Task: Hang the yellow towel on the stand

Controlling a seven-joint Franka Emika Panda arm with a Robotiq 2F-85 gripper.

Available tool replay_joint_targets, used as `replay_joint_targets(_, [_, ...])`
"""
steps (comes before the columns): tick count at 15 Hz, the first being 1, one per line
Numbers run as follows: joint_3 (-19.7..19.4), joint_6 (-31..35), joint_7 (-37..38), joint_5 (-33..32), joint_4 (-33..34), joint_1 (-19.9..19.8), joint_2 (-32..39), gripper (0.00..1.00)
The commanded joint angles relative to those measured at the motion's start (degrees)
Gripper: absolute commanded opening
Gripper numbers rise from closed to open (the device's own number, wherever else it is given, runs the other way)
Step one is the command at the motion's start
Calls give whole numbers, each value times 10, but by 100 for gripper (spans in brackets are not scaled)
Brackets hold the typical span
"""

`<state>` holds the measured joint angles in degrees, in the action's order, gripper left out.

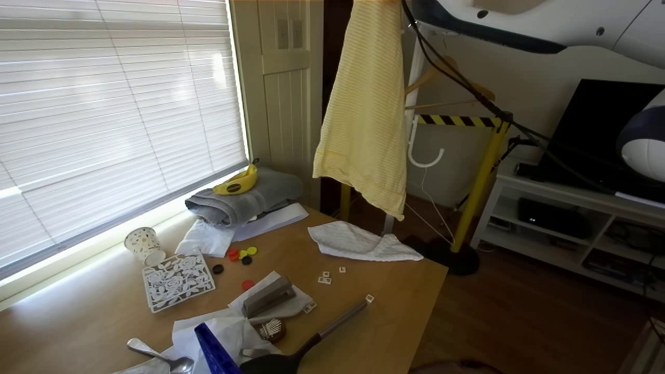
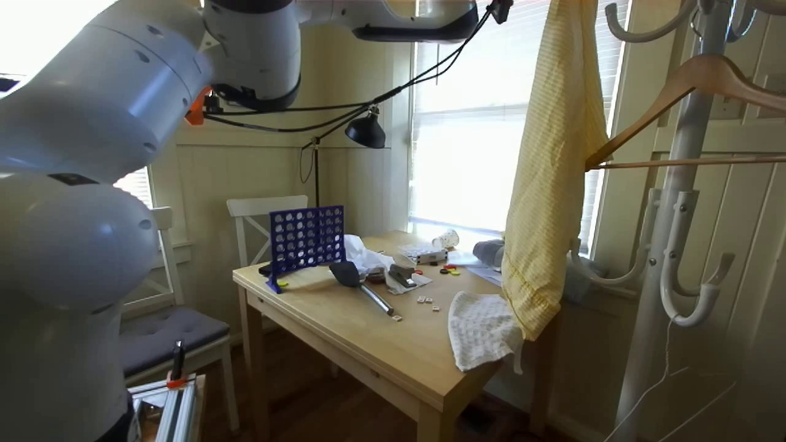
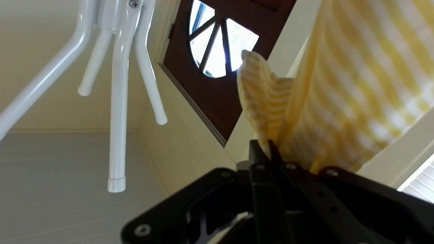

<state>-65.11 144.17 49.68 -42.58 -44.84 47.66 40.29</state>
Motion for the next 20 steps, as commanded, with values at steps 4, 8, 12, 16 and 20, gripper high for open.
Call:
replay_joint_targets(4, [2,-101,70,31,1,-2,5,0])
replay_joint_targets(8, [2,-243,93,44,9,0,12,0])
replay_joint_targets(12, [7,-341,104,45,22,-5,21,0])
replay_joint_targets(16, [20,-339,86,39,30,-13,26,0])
replay_joint_targets(20, [42,-235,81,39,33,-32,22,0])
